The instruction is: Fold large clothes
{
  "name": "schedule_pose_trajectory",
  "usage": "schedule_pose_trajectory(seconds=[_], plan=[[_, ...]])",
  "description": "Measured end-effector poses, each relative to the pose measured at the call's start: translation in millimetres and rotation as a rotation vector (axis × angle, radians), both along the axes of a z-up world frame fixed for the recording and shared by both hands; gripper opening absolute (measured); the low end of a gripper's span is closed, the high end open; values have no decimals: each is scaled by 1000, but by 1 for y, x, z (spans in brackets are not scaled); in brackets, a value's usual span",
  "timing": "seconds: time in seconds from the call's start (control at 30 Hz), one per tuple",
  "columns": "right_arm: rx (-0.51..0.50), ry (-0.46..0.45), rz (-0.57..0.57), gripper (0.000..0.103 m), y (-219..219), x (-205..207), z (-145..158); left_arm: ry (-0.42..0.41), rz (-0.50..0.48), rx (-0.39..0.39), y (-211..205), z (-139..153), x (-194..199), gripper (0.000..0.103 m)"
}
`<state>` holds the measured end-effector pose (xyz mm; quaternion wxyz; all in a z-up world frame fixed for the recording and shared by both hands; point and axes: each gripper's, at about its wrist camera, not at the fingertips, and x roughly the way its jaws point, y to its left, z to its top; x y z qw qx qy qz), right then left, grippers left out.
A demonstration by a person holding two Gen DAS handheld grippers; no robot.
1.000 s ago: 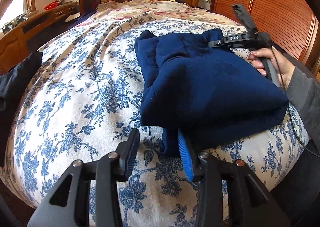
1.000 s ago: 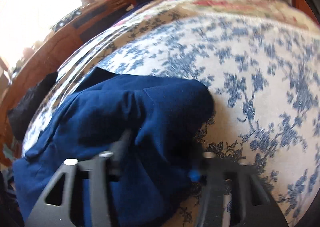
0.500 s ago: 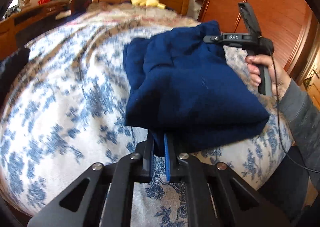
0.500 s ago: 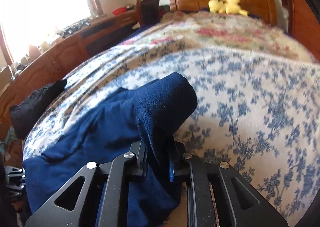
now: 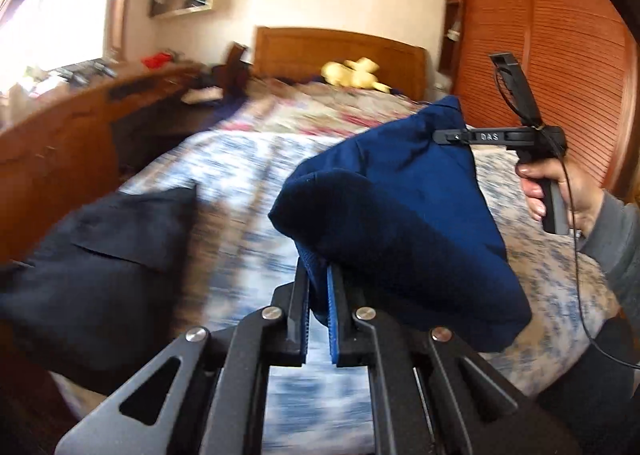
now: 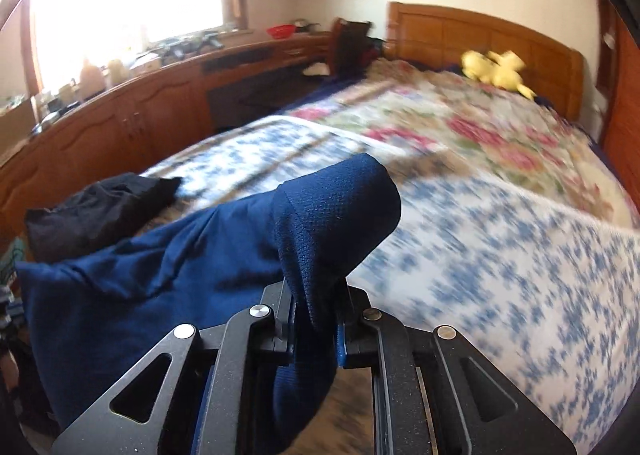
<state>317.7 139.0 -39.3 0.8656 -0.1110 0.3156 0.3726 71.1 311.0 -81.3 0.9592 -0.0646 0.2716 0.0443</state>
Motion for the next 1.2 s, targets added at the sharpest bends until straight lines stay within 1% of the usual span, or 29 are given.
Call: schedule_pose_trajectory(seconds=[0.13,0.2,0.3,0.37,0.47,0.53,0.6,0.63,0.67,0.7,0.73,0.77,0.87,0.93,1.03,1.1,1.13,1.17,1.2], plan=[[-9,-36,89,11,92,-19,23,-12,118,53,72,21,-29,6],[-2,-47,128,11,139,-29,34,-22,199,75,111,30,-46,6],[8,-54,192,11,210,-43,44,-13,303,109,164,35,-66,6],[13,-67,233,11,261,-55,47,5,360,118,193,30,-74,6],[1,-72,257,13,312,-66,41,56,432,123,232,14,-81,6],[-28,-45,273,13,343,-72,28,93,461,106,248,2,-84,6],[-79,-5,290,16,362,-82,9,95,478,83,257,-8,-90,7],[-107,-7,286,21,365,-86,2,94,485,84,256,-12,-93,8],[-135,-27,285,23,365,-93,-6,96,497,85,254,-14,-101,10],[-129,-34,306,25,362,-99,-8,95,507,80,254,-16,-104,11],[-119,-29,325,37,357,-103,-11,94,512,79,252,-18,-107,11],[-114,-28,328,45,350,-106,-12,89,515,76,248,-17,-110,11],[-76,-21,336,46,321,-120,-8,79,523,108,228,-3,-119,14],[-44,-22,340,48,295,-131,-1,49,506,124,210,12,-121,21],[-5,-44,350,54,257,-152,15,15,475,131,189,30,-115,28],[3,-73,359,56,229,-164,23,-2,438,127,165,40,-107,32],[10,-84,356,59,213,-171,27,-12,420,125,153,44,-103,35],[19,-90,351,63,195,-177,30,-21,401,122,142,47,-99,36],[25,-93,346,65,181,-182,31,-28,383,121,130,49,-95,36]])
